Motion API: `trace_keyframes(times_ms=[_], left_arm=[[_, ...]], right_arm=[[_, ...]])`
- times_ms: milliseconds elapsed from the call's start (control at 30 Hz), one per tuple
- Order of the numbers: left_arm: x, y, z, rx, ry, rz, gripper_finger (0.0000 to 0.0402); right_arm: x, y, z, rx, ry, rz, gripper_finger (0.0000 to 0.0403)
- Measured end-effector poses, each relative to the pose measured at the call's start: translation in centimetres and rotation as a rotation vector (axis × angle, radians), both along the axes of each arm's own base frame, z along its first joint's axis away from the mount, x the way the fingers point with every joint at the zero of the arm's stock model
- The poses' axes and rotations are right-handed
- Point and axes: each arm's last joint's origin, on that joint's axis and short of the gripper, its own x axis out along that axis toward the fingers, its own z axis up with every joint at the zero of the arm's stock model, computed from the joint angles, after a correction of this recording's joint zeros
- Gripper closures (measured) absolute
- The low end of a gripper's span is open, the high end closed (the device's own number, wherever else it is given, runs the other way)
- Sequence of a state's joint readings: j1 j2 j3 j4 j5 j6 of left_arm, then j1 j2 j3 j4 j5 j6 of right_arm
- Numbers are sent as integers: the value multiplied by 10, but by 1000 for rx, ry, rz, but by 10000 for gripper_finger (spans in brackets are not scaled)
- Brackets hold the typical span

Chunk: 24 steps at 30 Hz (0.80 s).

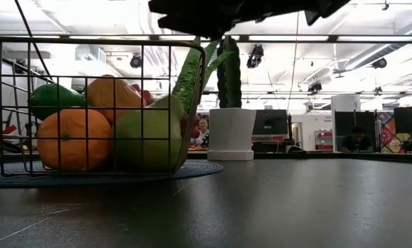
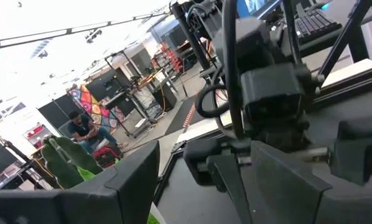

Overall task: Build produce basket
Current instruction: Return to Home Position

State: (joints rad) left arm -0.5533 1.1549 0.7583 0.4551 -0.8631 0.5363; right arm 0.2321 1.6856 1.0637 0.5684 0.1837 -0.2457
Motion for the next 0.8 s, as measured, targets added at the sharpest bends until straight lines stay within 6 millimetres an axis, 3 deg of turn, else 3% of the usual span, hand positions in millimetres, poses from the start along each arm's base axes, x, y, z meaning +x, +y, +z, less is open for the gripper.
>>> trace_keyframes(times_ms=[200, 400, 600, 800], left_arm=[[-8, -3, -12, 45, 56, -25, 167], [-44, -19, -36, 23, 268, -173, 167], [-68, -25, -37, 21, 130, -290, 169], [-85, 5, -52, -8, -113, -232, 217]], right_arm=[[-15, 5, 18, -58, 67, 27, 76], [-64, 16, 23, -93, 101, 104, 77], [-119, 4, 14, -92, 0, 100, 77], [-159, -31, 9, -97, -132, 69, 77]])
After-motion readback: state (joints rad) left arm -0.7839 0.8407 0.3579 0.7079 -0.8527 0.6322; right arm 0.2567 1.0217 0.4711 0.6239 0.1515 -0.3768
